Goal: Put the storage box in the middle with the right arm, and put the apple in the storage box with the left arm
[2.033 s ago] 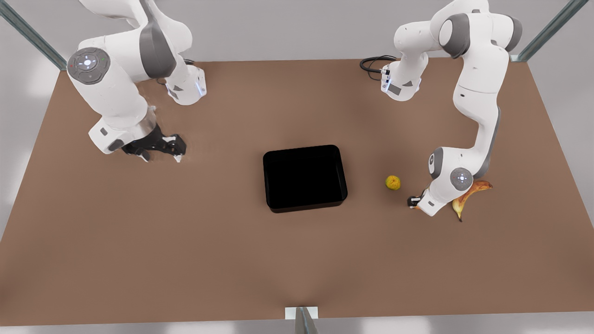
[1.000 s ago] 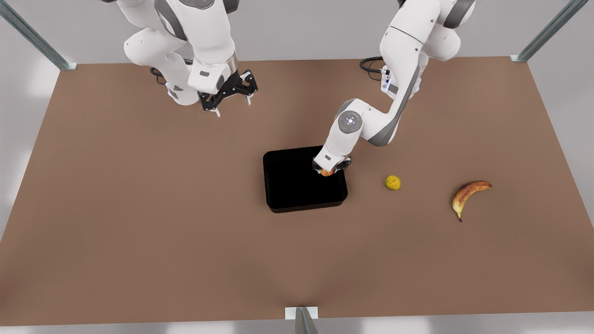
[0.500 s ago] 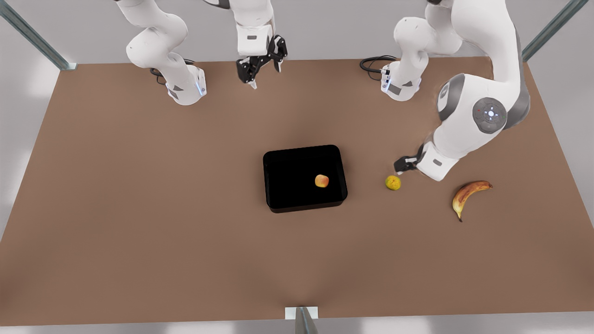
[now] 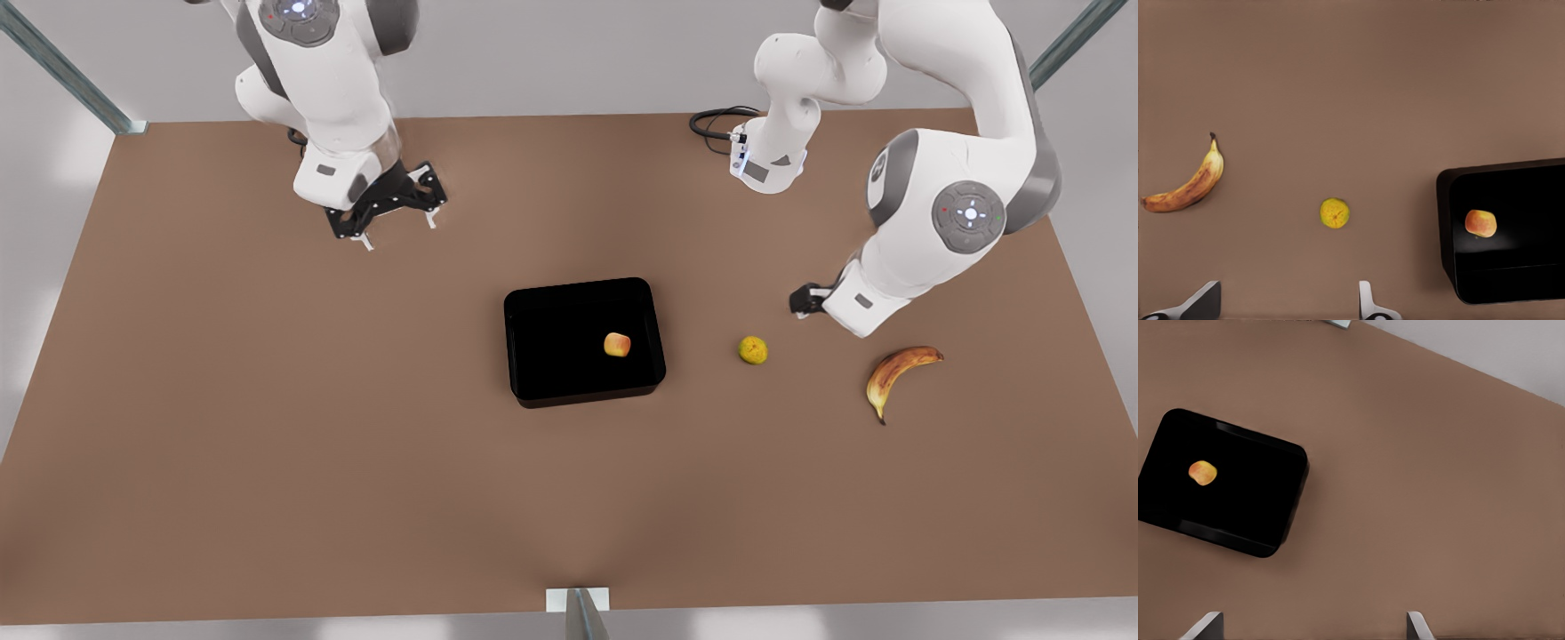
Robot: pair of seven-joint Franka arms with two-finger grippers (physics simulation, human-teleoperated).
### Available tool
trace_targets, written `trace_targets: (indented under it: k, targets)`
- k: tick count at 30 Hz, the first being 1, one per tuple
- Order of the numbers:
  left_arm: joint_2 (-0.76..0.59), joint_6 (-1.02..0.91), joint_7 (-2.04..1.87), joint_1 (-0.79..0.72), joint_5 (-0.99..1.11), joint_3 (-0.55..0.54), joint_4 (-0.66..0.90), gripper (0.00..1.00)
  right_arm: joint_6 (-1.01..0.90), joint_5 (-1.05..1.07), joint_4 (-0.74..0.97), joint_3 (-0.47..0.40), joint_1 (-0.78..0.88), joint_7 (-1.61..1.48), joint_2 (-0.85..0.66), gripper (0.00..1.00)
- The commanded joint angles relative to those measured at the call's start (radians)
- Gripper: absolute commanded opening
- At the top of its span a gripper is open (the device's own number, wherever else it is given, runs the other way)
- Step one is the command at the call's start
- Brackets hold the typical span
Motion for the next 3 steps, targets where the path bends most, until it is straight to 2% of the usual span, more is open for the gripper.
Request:
trace_targets:
  k: [1, 3]
  targets:
    - [0.002, 0.0, 0.001, -0.004, -0.003, 0.0, 0.0, 1.0, -0.002, 0.0, -0.001, 0.0, -0.298, 0.0, 0.0, 1.0]
    - [0.003, 0.0, 0.001, -0.002, -0.005, 0.0, -0.003, 1.0, -0.002, 0.0, 0.001, 0.0, -0.296, 0.002, -0.001, 1.0]
